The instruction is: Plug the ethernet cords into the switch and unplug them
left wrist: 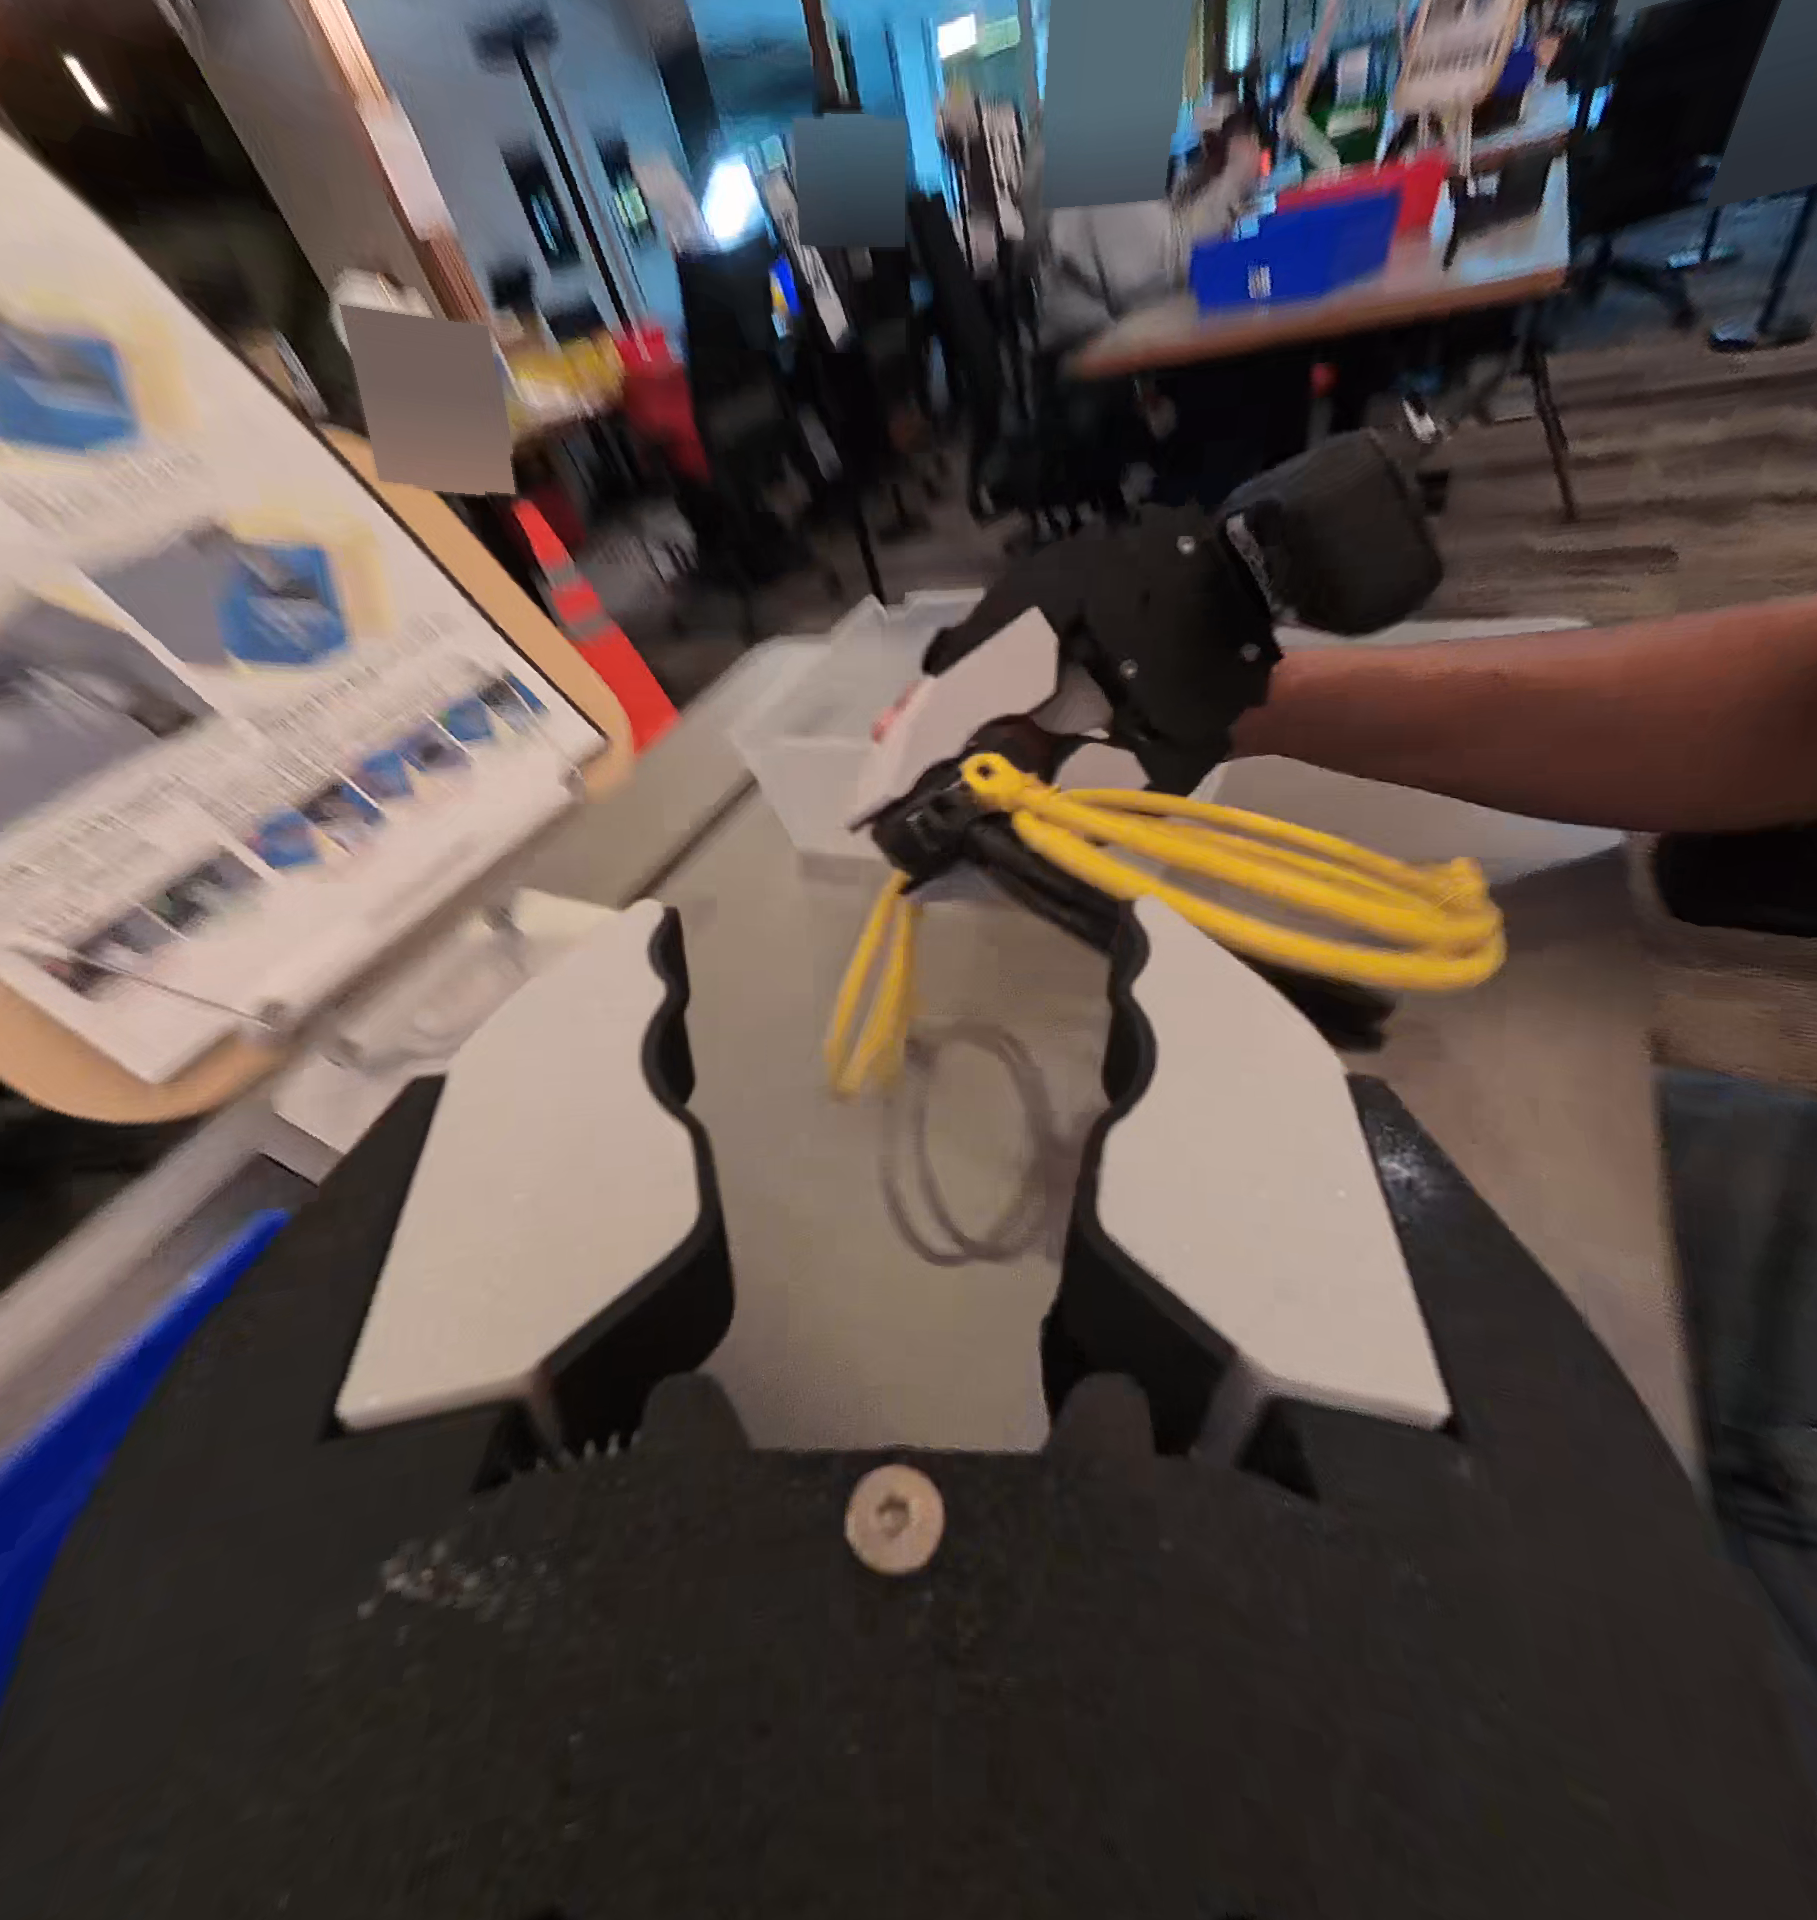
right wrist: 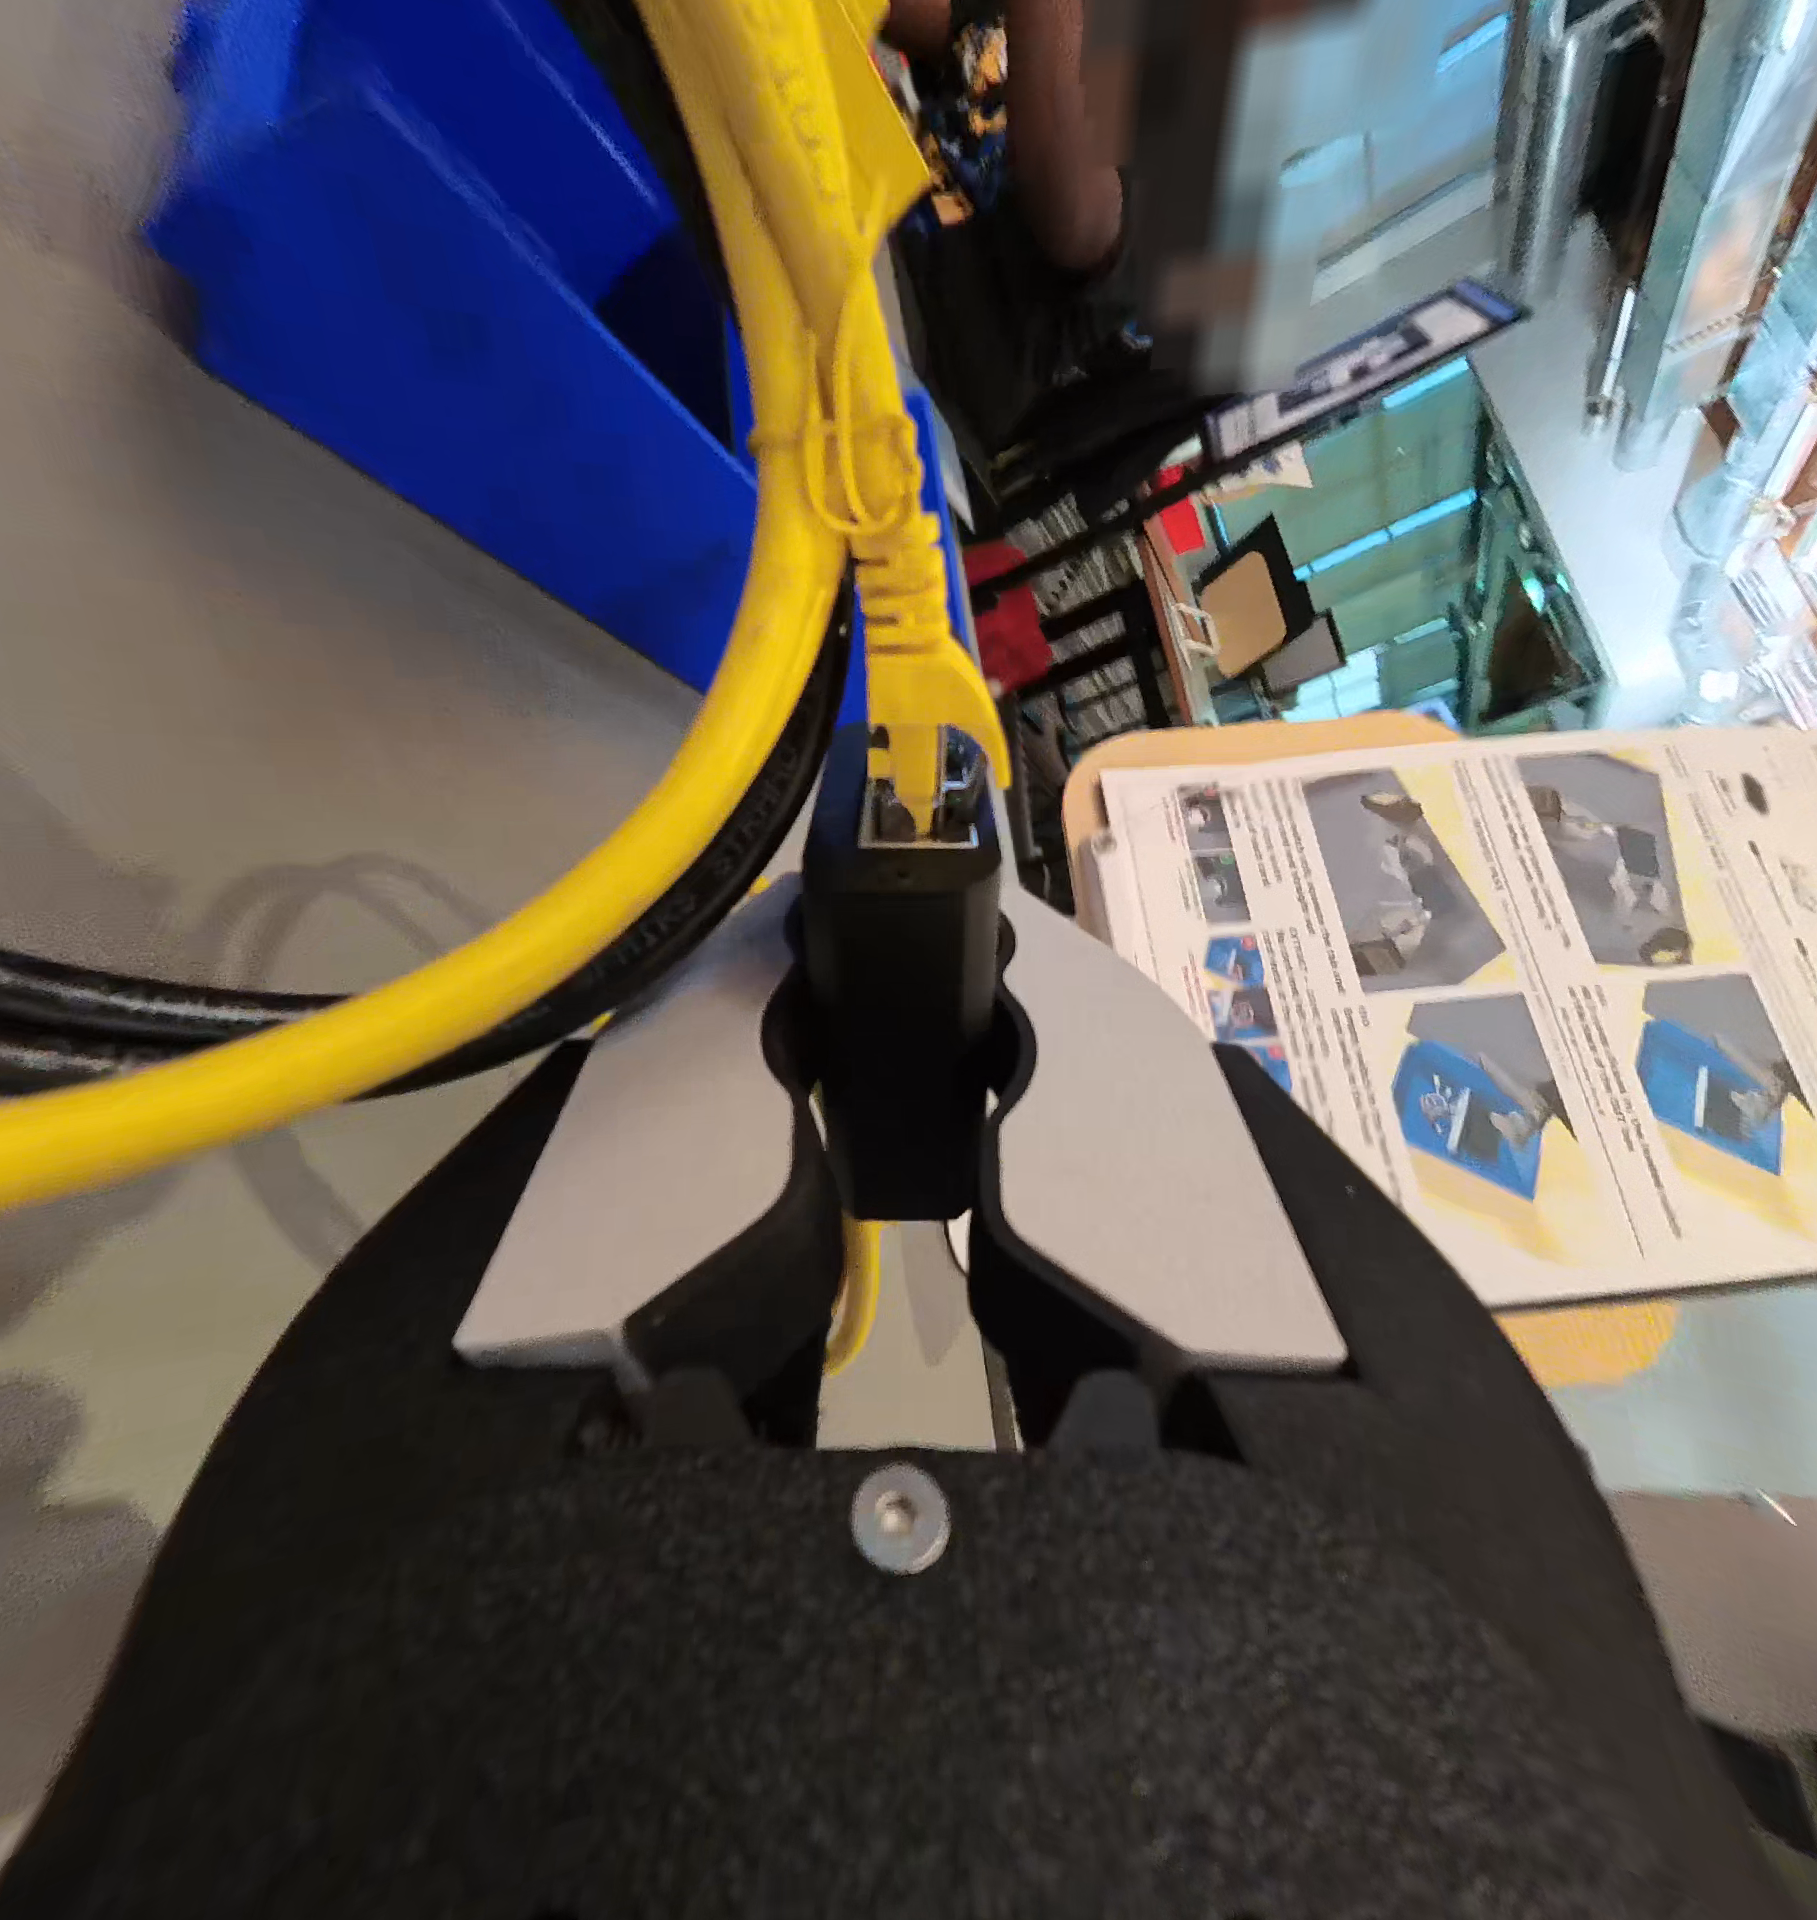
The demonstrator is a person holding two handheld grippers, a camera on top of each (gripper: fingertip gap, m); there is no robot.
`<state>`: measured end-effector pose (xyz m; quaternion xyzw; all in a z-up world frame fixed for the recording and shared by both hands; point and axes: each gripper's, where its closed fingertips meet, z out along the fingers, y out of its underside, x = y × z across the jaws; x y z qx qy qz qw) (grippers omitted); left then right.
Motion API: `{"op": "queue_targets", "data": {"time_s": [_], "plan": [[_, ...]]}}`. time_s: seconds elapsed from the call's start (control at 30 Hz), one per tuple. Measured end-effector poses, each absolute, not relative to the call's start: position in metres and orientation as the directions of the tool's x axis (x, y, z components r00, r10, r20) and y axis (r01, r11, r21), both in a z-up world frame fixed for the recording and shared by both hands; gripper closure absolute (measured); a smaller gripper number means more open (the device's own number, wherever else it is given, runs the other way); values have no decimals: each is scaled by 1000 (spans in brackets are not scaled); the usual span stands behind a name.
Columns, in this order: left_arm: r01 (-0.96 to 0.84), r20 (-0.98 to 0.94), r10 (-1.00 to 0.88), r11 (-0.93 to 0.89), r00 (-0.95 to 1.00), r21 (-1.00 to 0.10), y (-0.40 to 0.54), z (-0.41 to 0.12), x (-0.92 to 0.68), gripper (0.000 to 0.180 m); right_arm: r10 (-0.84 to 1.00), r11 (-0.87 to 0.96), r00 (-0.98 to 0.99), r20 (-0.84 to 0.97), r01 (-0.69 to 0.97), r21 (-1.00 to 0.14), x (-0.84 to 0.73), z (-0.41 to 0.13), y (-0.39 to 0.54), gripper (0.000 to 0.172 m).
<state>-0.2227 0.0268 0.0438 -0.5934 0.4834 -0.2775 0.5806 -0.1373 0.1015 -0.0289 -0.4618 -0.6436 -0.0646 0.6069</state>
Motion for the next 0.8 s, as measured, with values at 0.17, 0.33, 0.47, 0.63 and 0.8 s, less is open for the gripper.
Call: {"op": "queue_targets", "data": {"time_s": [0.17,0.33,0.47,0.63,0.8], "plan": [[-361,-305,-908,192,288,-912,39,19,-225,112,562,619,92,822,612,-492,-148,-2,97,146],[-243,-515,-830,466,213,-851,48,33,-189,141,519,696,22,855,570,-437,-165,13,101,146],[-242,-591,-799,555,114,-796,51,33,-172,145,544,715,13,839,517,-471,-170,12,101,146],[-230,-625,-780,604,26,-763,53,29,-159,145,576,724,9,818,459,-515,-170,5,98,146],[-212,-629,-777,616,-4,-759,59,24,-155,149,607,713,21,794,426,-557,-167,0,100,146]]}}
